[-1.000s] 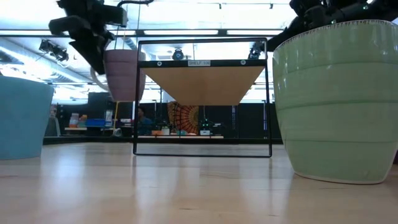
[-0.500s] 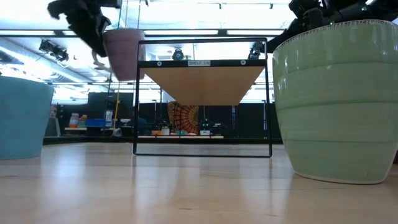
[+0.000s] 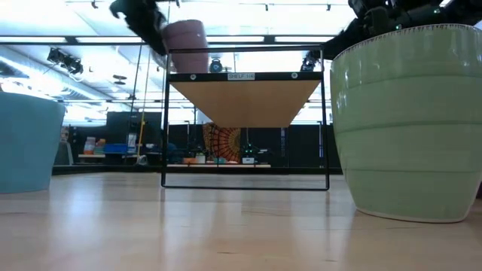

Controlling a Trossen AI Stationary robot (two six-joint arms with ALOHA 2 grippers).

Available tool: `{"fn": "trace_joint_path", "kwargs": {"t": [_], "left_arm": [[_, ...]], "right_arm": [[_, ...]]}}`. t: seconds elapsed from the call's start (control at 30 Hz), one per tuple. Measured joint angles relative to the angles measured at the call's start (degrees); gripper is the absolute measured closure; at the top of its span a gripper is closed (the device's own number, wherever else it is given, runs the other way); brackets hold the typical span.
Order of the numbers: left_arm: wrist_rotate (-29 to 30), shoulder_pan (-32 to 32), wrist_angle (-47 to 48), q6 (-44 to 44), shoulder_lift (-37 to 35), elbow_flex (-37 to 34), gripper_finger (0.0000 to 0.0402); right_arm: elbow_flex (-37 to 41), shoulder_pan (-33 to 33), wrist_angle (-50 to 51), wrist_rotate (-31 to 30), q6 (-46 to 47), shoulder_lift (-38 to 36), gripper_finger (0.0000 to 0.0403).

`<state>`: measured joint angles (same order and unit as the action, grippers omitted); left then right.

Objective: Place coffee mugs
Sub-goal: Put the purple mug on the shelf

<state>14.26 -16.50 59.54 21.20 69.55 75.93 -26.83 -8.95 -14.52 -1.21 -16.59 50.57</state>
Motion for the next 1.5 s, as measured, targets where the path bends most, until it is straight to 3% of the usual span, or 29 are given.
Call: {"fn": "trace_joint_path", "kwargs": {"t": [0.23,0.43,0.63,1.03,1.2,1.5], "left_arm": [[-11.0,-8.5,-8.4,7.1,6.6,4.4,0.0341],[-14.5,-10.9,-11.4,10.8,10.0,4.6,0.0341],[-14.8,-11.1,-11.1,12.9,13.2,6.6,0.0341],[-22.9,-13.8,-3.0,15.8,23.7,22.0,0.0341],[-22.9,-13.9,3.8,17.9,28.0,25.5,0.0341],[-17.6,-14.0,6.4,18.7,30.7,26.2,0.0341]], "right_arm": [[0.0,-0.1,-1.6,1.8,1.0,0.2,0.0227],[0.0,-0.1,-3.4,2.4,3.3,0.9,0.0232],[0.0,-0.3,-4.1,1.6,4.4,3.5,0.0234],[0.0,-0.4,-7.3,-0.5,4.7,4.5,0.0234],[0.0,-0.4,-6.8,-0.7,4.7,4.6,0.0234],[0.0,-0.4,-6.7,-0.3,6.1,4.6,0.0234]]}}
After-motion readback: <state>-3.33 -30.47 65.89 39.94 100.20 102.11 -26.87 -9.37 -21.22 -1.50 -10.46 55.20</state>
